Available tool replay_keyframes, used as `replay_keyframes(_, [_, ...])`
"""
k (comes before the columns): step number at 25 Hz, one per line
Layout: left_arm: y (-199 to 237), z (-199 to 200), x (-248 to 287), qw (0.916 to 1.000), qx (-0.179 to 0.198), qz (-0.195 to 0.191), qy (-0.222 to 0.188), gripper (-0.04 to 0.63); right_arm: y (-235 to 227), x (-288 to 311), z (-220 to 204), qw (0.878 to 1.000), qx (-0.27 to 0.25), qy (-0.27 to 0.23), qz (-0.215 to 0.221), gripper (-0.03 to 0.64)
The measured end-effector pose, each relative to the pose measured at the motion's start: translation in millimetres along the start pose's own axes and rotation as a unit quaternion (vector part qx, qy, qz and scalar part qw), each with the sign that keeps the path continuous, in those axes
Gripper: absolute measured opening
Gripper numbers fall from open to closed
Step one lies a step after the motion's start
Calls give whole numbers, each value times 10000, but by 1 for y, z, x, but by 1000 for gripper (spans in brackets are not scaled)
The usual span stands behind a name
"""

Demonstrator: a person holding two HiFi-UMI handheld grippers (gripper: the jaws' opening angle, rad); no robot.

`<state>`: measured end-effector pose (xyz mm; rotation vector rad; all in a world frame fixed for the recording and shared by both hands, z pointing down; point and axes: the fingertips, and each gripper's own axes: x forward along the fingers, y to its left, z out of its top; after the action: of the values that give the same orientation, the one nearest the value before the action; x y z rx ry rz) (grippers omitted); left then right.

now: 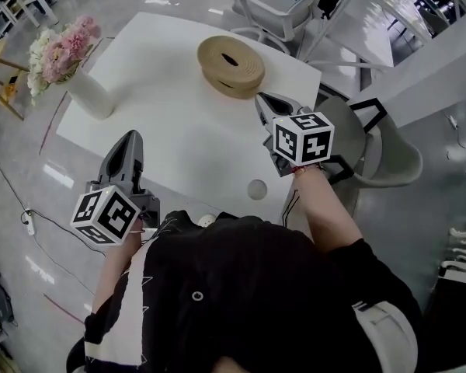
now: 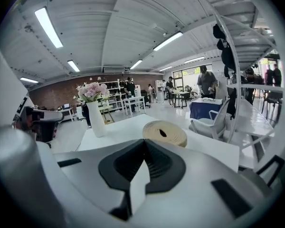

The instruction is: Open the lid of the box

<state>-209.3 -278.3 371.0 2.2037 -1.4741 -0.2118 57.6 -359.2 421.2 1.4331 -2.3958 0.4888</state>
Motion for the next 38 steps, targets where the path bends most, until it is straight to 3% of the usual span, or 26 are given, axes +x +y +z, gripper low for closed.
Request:
replay_keyframes(8, [14,-6,-7,9999,-2,130,71,9,-14,28,-1,9988,-351,342,-41,8])
replay_keyframes(11, [22,-10,-13,9997,-46,227,100,9,-18,34,1,9980,-452,438,-48,67])
replay_keyframes(17, [37,-11,-25,9990,-155,422,26,9,-14,50,6,9951,-757,629,36,117])
replay_keyframes(23, [45,-17,-34,9983,-221,542,14,10,-9,70,4,9842,-1471,977,107,153])
replay_keyframes(38, [62,-25,-50,9959,-342,834,21,9,-16,111,-27,9630,-2171,1589,147,222])
